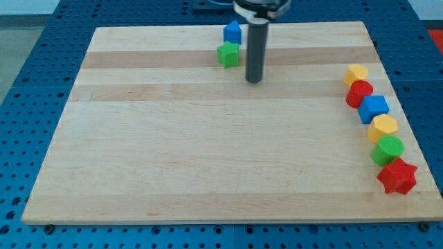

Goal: Move the red star bottom of the green circle

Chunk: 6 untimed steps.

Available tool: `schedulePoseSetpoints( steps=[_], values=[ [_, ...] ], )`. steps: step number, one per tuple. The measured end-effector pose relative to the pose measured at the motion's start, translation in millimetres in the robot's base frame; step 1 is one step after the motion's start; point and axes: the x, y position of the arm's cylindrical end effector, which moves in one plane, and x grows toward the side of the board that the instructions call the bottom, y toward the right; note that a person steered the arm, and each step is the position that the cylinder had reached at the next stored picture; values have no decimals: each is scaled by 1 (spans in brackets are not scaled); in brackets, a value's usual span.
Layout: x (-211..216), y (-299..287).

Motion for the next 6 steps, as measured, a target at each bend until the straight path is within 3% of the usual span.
schedulePoseSetpoints(
  steps=[1,3,5,6],
  values=[
    [-33,4],
    [-40,24],
    [-28,-58],
    [-32,-58]
  ],
)
